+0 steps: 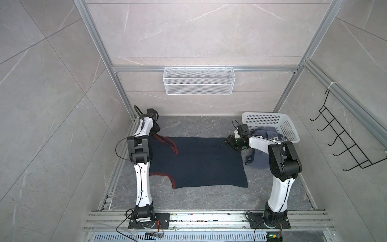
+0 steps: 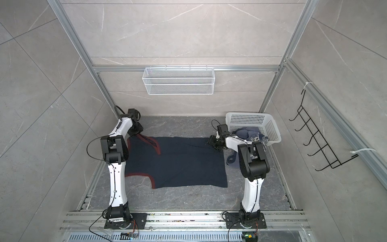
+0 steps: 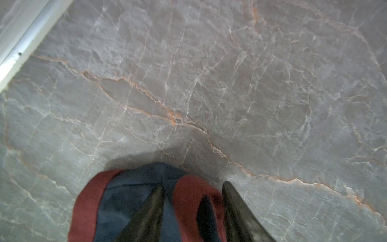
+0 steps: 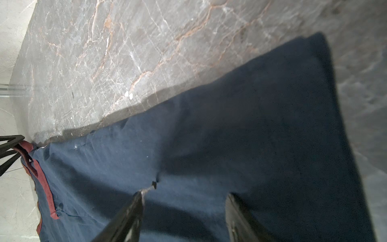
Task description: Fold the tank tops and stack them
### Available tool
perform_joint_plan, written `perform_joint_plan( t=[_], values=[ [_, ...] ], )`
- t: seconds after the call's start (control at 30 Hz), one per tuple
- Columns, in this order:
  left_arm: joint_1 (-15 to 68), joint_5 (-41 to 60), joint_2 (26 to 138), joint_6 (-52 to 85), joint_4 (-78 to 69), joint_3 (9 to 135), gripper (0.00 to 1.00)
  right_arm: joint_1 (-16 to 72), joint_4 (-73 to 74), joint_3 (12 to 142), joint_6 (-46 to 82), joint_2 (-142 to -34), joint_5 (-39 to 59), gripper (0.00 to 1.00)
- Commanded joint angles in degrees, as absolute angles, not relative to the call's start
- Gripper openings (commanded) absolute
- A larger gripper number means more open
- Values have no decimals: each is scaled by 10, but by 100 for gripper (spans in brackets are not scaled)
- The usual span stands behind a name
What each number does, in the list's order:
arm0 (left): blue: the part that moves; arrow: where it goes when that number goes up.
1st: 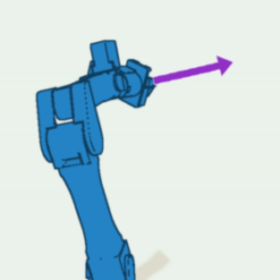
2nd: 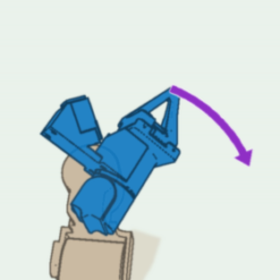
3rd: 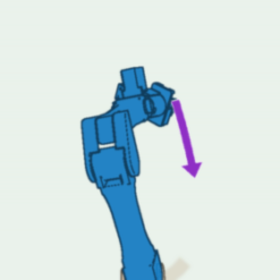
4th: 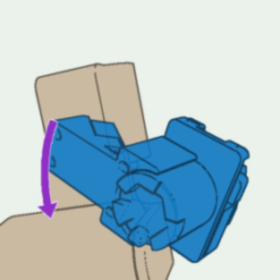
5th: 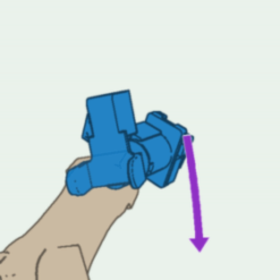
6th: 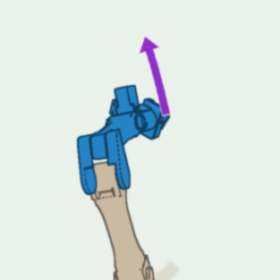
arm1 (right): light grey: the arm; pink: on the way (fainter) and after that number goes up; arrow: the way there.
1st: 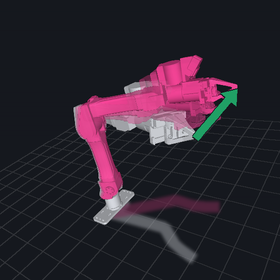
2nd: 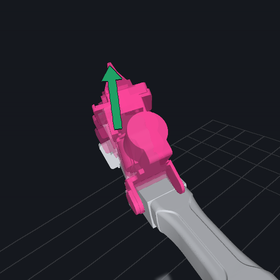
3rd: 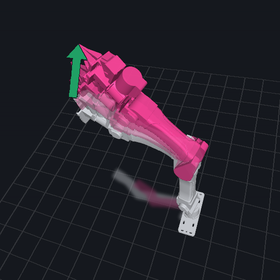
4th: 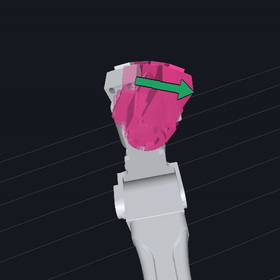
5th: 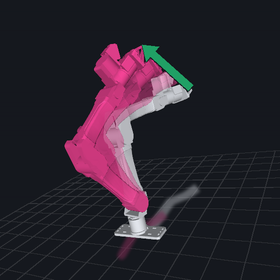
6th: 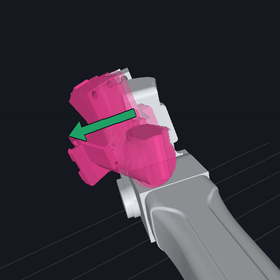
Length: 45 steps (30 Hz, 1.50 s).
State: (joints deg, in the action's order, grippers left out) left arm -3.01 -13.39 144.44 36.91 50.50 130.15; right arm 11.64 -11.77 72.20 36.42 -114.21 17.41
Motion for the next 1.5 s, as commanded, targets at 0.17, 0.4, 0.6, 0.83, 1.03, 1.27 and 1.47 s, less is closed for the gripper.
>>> perform_joint_plan(
  t=[0.17,0.4,0.6,0.83,1.03,1.27,1.47],
  values=[
    [-37,-135,1415,351,481,1286,23,115,-169,698,357,-1166,152,65],
    [-42,-117,1219,346,285,1048,11,115,-175,702,362,-1169,143,65],
    [-64,-94,1112,370,127,856,9,115,-178,704,362,-1170,143,64],
    [-116,-12,1111,422,24,746,8,115,-180,702,364,-1165,144,65],
    [-119,-7,1119,428,18,722,10,115,-184,702,365,-1161,140,65],
    [-124,-33,1130,453,73,725,29,115,-187,701,363,-1139,136,65],
    [-140,-39,1117,504,119,713,38,117,-199,699,352,-1094,131,65]
  ],
)
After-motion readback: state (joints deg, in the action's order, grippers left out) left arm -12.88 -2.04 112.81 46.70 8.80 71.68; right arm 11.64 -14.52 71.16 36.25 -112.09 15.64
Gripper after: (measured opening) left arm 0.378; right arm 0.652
